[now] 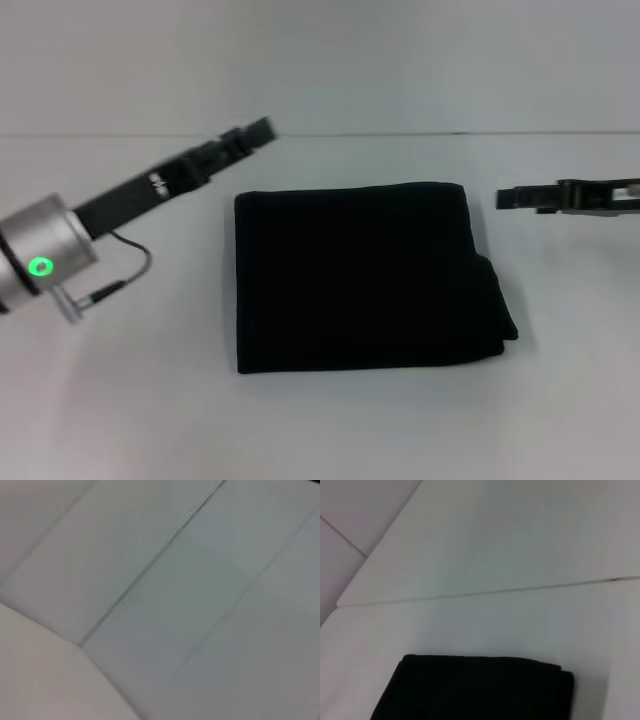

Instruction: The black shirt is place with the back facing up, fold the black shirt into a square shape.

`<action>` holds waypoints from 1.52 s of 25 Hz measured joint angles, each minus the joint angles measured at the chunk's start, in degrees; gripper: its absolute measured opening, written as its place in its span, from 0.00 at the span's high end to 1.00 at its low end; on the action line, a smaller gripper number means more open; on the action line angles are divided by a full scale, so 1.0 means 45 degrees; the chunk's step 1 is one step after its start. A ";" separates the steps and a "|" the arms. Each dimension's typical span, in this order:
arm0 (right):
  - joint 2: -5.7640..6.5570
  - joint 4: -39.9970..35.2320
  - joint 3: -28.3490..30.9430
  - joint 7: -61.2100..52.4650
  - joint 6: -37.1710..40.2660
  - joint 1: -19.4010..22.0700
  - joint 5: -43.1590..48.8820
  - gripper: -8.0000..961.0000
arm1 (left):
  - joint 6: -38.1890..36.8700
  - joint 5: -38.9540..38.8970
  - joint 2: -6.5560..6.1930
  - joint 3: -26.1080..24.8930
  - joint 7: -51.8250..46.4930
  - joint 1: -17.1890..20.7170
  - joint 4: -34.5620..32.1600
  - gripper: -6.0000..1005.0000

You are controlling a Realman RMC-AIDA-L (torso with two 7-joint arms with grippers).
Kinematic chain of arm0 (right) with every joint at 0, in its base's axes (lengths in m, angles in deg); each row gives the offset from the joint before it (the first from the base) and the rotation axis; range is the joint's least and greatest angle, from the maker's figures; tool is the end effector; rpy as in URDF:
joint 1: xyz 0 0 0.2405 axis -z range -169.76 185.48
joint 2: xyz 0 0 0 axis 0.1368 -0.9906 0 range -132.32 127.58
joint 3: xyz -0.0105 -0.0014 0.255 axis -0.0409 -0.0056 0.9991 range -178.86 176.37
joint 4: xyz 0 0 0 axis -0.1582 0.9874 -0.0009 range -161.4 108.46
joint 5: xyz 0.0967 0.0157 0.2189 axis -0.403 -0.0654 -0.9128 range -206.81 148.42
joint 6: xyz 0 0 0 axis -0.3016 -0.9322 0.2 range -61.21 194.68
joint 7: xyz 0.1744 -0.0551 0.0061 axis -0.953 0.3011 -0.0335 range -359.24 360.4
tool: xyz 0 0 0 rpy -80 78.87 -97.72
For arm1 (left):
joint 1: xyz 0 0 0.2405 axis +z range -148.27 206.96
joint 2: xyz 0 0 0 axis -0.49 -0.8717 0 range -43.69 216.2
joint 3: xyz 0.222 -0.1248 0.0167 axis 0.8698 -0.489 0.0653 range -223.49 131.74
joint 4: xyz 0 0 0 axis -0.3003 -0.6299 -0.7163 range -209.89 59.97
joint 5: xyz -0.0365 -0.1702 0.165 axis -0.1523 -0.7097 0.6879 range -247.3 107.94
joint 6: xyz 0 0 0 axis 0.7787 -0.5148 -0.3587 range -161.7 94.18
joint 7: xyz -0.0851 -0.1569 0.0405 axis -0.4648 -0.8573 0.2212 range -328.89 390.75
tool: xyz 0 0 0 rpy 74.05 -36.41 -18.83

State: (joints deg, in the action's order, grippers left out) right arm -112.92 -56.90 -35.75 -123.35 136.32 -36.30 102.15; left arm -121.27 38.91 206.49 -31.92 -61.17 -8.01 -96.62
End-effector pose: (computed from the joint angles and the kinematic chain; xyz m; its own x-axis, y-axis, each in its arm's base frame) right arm 0.2831 0.4672 0.0139 0.4118 -0.7828 -0.4665 -0.9110 -0.3675 -0.1874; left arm -0.2385 0.4049 -0.0197 0.2175 0.4922 0.8429 0.7634 -0.6239 0.1673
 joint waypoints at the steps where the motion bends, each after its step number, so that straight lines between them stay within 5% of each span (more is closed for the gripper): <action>1: -0.0161 0.0011 -0.0125 0.0014 -0.0276 -0.0064 0.0002 0.07 | 0.0032 0.0041 -0.0050 0.0017 0.0013 0.0055 -0.0127 0.20; 6: -0.0451 0.0325 -0.0262 0.0008 -0.1307 -0.0369 -0.0069 0.07 | 0.0166 0.0271 -0.0232 0.0248 0.0116 0.0415 -0.1101 0.15; 18: -0.1264 0.2106 -0.0586 -0.0005 -0.4868 -0.1265 -0.0070 0.08 | 0.0722 0.0465 -0.0068 0.0522 0.0992 0.0635 -0.1054 0.15; 25: -0.1588 0.2167 -0.0524 -0.0007 -0.5295 -0.1352 -0.0547 0.10 | 0.0892 0.0561 -0.0073 0.0618 0.1018 0.0601 -0.1090 0.15; 33: -0.1533 0.2329 -0.0482 -0.0179 -0.5607 -0.1267 -0.0908 0.56 | 0.1162 0.0579 -0.0105 0.0612 0.1026 0.0594 -0.1078 0.15; 38: -0.1560 0.2406 -0.0505 -0.0126 -0.5833 -0.1342 -0.0923 0.69 | 0.1167 0.0579 -0.0099 0.0610 0.0955 0.0600 -0.1086 0.15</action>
State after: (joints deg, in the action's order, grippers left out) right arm -119.94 -46.07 -38.02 -123.91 110.07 -42.34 97.99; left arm -116.02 41.52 206.05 -29.18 -56.87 -5.31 -101.51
